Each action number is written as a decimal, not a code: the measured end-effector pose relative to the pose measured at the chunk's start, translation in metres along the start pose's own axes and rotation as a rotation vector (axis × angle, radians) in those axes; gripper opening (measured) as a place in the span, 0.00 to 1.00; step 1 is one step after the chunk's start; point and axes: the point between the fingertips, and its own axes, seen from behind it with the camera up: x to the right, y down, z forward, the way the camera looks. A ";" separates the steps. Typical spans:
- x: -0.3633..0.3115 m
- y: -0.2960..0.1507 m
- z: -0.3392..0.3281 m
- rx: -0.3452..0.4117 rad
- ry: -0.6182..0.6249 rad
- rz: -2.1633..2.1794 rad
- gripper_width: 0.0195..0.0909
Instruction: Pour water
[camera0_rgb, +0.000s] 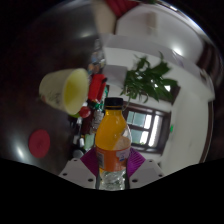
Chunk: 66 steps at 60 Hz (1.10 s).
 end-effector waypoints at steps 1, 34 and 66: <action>0.002 0.003 -0.001 0.010 -0.015 0.055 0.19; -0.032 -0.005 -0.012 0.256 -0.306 1.638 0.21; -0.063 -0.001 -0.010 0.242 -0.290 1.711 0.44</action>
